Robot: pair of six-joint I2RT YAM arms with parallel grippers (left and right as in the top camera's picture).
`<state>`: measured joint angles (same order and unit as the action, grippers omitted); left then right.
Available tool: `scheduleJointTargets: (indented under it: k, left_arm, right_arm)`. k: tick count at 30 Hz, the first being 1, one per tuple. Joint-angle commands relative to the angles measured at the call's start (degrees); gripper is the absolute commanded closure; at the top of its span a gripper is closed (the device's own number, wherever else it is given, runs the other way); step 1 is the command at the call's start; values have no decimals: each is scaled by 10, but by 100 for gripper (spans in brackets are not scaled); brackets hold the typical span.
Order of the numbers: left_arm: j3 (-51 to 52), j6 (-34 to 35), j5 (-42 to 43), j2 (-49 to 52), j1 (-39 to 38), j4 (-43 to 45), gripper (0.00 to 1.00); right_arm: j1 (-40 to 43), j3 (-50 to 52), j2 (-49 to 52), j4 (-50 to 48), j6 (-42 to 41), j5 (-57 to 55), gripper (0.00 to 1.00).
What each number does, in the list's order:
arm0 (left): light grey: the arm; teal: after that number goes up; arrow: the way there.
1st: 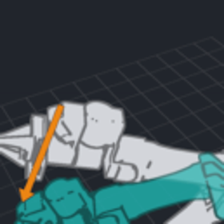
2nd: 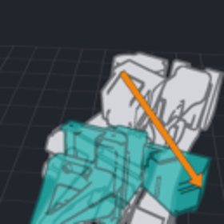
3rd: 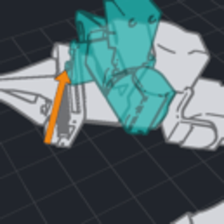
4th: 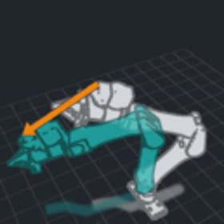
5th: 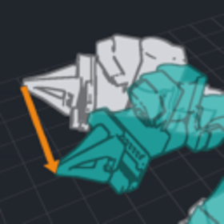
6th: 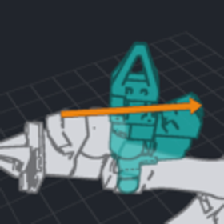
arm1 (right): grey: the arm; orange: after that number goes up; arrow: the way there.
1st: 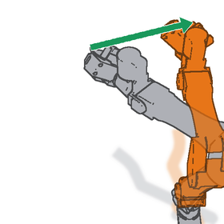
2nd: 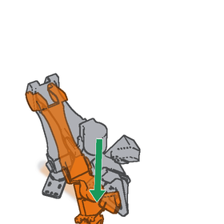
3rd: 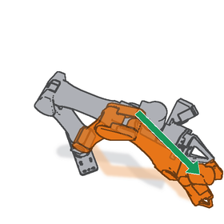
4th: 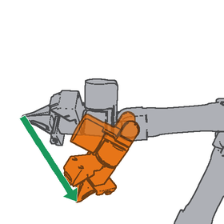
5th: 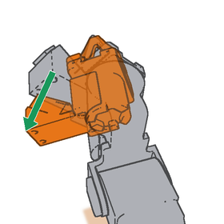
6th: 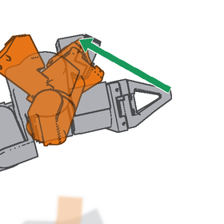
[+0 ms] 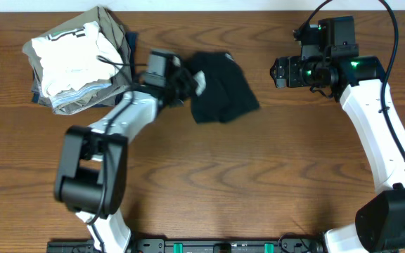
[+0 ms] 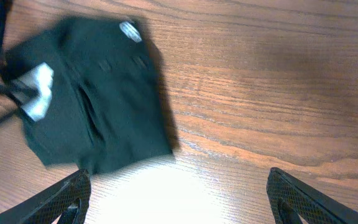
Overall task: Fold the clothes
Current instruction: 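Carry the shirt with the left gripper onto the clothes stack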
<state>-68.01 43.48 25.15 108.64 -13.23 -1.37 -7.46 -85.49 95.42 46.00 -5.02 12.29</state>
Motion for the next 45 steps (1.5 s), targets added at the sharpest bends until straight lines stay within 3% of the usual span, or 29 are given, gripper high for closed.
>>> scheduleJointTargets:
  k: [1, 12, 24, 31, 39, 45]
  left_arm:
    - [-11, 19, -8, -37, 34, 37, 94]
    - [-17, 143, -26, -42, 99, 307, 94]
    - [-33, 227, -159, -42, 202, 363, 94]
    - [-35, 233, -218, -42, 245, 437, 94]
    - [-55, 232, -208, -42, 282, 435, 94]
    - [-55, 222, -202, -42, 294, 317, 94]
  right_arm:
    - [4, 1, 2, 1, -1, -5, 11]
    - [4, 1, 2, 1, -1, -5, 11]
    - [3, 4, 3, 3, -1, -5, 12]
    - [3, 5, 4, 5, -1, 0, 11]
    - [3, 5, 4, 5, -2, 2, 11]
    - [3, 5, 4, 5, -1, 1, 11]
